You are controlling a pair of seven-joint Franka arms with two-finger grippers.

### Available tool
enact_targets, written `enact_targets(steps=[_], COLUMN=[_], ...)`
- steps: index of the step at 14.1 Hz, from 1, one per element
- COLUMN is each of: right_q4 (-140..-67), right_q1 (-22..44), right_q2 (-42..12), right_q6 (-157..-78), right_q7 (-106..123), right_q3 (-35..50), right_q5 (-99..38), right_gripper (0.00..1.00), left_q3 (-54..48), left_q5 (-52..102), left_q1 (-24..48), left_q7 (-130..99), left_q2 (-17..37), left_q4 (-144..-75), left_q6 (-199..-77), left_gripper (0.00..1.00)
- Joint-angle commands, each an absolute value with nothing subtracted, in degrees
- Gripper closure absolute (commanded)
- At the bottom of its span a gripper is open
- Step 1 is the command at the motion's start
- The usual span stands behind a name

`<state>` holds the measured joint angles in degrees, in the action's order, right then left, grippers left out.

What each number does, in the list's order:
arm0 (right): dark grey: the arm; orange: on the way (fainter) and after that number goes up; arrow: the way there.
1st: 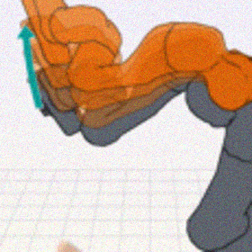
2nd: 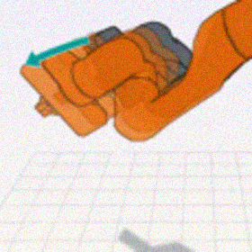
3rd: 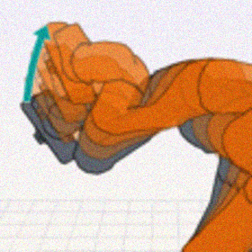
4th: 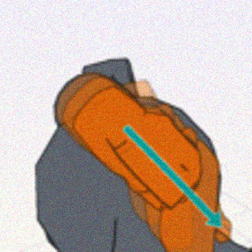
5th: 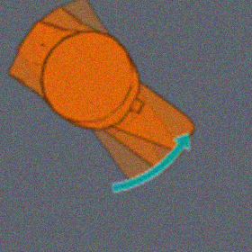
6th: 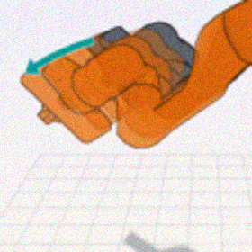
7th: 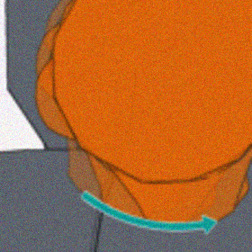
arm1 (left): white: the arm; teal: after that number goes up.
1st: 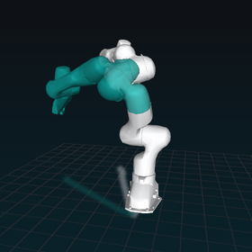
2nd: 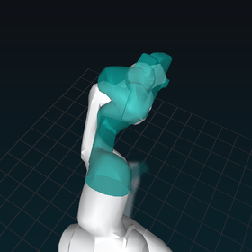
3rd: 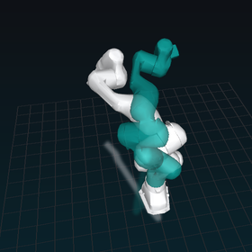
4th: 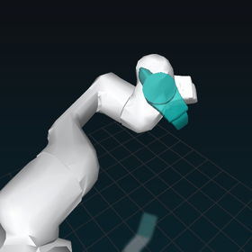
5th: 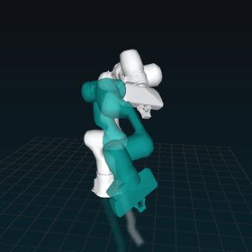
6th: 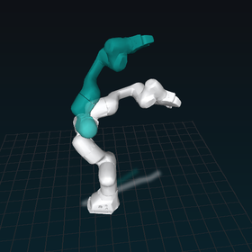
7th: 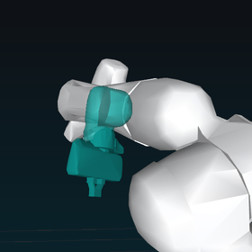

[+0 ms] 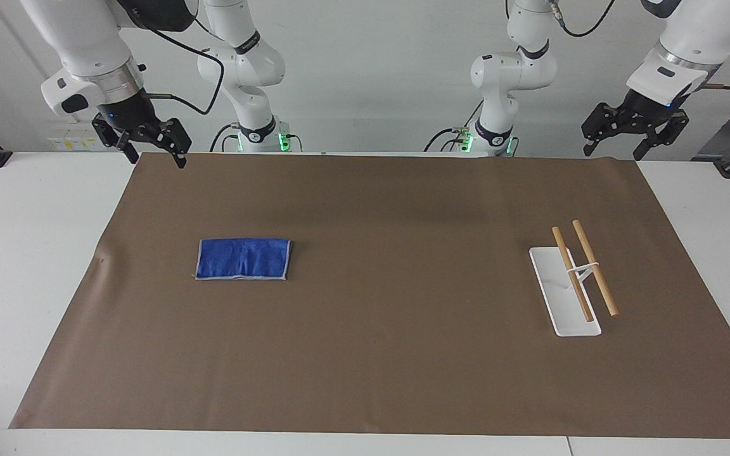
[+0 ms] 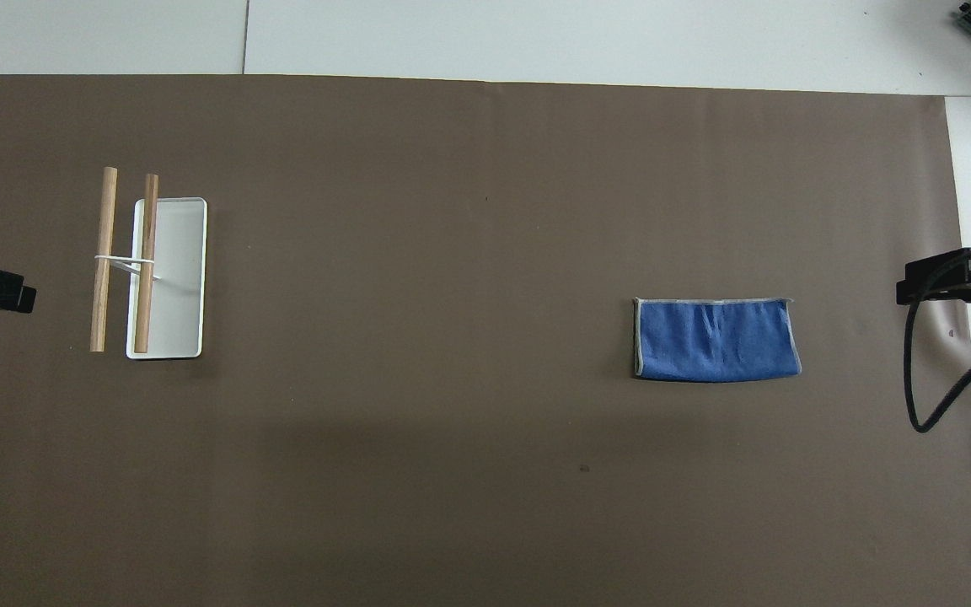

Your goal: Right arm passes towel to left arm to hang

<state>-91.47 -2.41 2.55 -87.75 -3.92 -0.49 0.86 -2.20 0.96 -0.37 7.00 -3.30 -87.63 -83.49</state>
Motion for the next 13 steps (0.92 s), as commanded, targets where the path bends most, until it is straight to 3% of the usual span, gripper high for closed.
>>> enact_targets(steps=[1, 13], right_q4=[-92.55, -93.25], right_q1=[-2.46, -2.46], right_q2=[3.34, 3.69], right_q6=[-88.50, -88.59], right_q7=[-5.27, -6.50], right_q3=[-0.09, -0.09], right_q5=[1.14, 1.05], right_gripper=[0.00, 0.00], left_q3=[-1.93, -1.84], left_q5=[0.09, 0.09], left_q1=[-0.53, -0.53], left_q7=[7.38, 7.47], left_q2=[-4.57, -4.57], left_q4=[-89.03, -89.03], left_q6=[-83.06, -83.14], left_gripper=[0.00, 0.00])
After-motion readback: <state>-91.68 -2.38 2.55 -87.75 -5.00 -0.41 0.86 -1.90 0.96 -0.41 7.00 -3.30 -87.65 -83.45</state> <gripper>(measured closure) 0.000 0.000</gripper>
